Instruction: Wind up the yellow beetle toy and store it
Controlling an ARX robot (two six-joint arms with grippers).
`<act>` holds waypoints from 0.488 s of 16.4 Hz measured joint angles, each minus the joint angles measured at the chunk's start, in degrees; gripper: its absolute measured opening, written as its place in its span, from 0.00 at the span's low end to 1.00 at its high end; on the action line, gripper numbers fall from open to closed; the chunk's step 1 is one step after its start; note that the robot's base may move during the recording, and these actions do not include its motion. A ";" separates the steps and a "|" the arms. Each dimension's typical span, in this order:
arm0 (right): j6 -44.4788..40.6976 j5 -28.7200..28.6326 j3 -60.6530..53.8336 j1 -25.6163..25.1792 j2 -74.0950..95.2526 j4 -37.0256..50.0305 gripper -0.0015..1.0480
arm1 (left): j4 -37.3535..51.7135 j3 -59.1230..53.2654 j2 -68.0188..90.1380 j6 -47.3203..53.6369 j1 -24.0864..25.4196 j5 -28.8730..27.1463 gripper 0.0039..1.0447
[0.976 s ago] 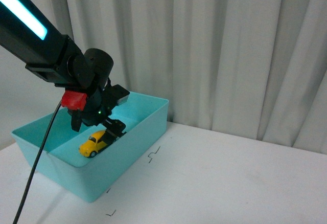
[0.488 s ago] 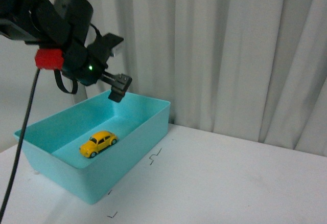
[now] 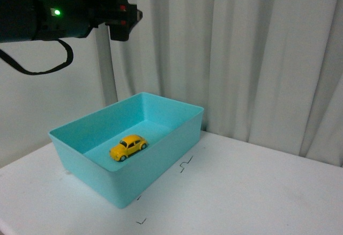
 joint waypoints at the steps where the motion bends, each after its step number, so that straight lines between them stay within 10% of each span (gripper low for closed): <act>1: 0.00 0.00 -0.02 0.00 0.00 -0.02 0.94 | 1.86 -3.06 -2.56 -0.90 -0.90 -0.39 0.45; 6: 0.00 0.00 0.00 0.00 0.00 -0.02 0.94 | 4.92 -20.02 -13.05 -3.32 -4.68 -4.63 0.01; 8: 0.00 0.00 -0.02 0.00 0.00 -0.02 0.94 | 1.03 -29.57 -25.62 -3.39 -10.45 -10.23 0.01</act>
